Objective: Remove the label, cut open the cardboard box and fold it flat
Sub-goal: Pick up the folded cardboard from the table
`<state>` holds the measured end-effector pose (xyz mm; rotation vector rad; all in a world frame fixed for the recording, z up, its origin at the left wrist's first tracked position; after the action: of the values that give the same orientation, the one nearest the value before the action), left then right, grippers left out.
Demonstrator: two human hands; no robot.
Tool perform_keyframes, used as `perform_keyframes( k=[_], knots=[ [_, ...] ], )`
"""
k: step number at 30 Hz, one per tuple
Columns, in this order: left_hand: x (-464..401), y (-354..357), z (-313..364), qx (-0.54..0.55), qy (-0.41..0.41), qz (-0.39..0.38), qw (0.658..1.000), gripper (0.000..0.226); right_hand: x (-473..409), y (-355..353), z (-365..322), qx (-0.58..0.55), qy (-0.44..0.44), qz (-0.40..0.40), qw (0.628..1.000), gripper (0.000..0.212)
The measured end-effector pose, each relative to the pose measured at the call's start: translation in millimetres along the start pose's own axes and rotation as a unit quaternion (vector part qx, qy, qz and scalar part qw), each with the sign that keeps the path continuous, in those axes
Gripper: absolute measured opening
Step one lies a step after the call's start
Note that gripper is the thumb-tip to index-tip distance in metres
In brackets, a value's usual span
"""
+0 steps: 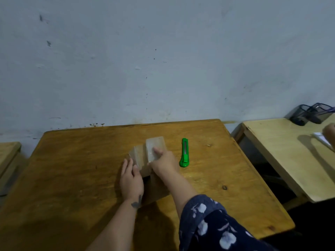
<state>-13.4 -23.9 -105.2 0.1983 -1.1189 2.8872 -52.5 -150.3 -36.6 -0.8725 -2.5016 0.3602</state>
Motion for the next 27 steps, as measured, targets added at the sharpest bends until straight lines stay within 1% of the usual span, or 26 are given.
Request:
perform_keyframes(
  k=[2, 3, 7, 10, 12, 14, 16, 17, 19, 20, 21, 23, 25, 27],
  knots=[
    [21.6, 1.5, 5.6, 0.014, -0.003, -0.012, 1.0, 0.039, 14.7, -18.1, 13.5, -0.07, 0.047, -0.016, 0.996, 0.06],
    [29.5, 2.5, 6.4, 0.017, -0.007, -0.02, 1.0, 0.039, 20.9, -25.6, 18.5, -0.094, 0.05, -0.02, 0.994, 0.059],
    [91.3, 7.0, 30.3, 0.028, 0.008, -0.054, 0.998, 0.039, 64.7, -84.8, 41.9, -0.193, 0.038, -0.031, 0.98, 0.059],
    [145.7, 19.0, 53.6, 0.005, 0.05, -0.096, 0.994, 0.041, 101.0, -144.3, 63.2, -0.237, 0.022, -0.042, 0.97, 0.06],
    [183.8, 34.5, 72.4, 0.027, 0.083, -0.131, 0.988, 0.042, 126.9, -191.1, 79.9, -0.261, 0.0, -0.024, 0.965, 0.061],
    [224.8, 53.6, 89.6, 0.049, 0.1, -0.148, 0.983, 0.044, 151.6, -236.0, 103.5, -0.269, -0.012, 0.007, 0.963, 0.061],
    [272.1, 71.1, 107.2, 0.059, 0.117, -0.152, 0.98, 0.046, 174.9, -276.9, 131.7, -0.24, -0.03, 0.052, 0.969, 0.061],
    [296.5, 79.5, 114.2, 0.06, 0.122, -0.151, 0.979, 0.047, 186.4, -294.6, 145.6, -0.205, -0.05, 0.078, 0.974, 0.06],
    [345.3, 97.7, 123.8, 0.042, 0.122, -0.158, 0.979, 0.048, 209.5, -325.0, 175.2, -0.086, -0.092, 0.125, 0.984, 0.054],
    [368.0, 108.3, 126.3, 0.029, 0.127, -0.164, 0.978, 0.048, 220.3, -338.4, 192.9, -0.022, -0.102, 0.154, 0.983, 0.051],
    [389.6, 119.5, 128.0, 0.012, 0.142, -0.169, 0.975, 0.048, 230.5, -351.5, 212.9, 0.025, -0.095, 0.188, 0.977, 0.048],
    [425.7, 143.2, 127.9, -0.029, 0.188, -0.172, 0.967, 0.046, 250.2, -374.5, 254.4, 0.068, -0.051, 0.247, 0.965, 0.047],
    [453.5, 166.6, 122.8, -0.079, 0.213, -0.183, 0.956, 0.045, 264.3, -388.8, 291.2, 0.078, -0.002, 0.273, 0.959, 0.047],
    [474.5, 183.5, 111.3, -0.094, 0.215, -0.21, 0.949, 0.045, 271.8, -394.2, 322.3, 0.077, 0.018, 0.274, 0.958, 0.047]
  ],
)
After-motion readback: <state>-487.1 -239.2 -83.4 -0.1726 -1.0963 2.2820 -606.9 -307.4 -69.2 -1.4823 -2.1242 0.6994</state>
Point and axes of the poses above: each hand's wrist, its own x-axis away from the middle knuckle, its own y-axis out of the palm, z = x × y, the point moved 5 cm from there along -x, towards the middle knuckle, and after that the axes turned 14 degrees about -x, right-handed, at the moved point
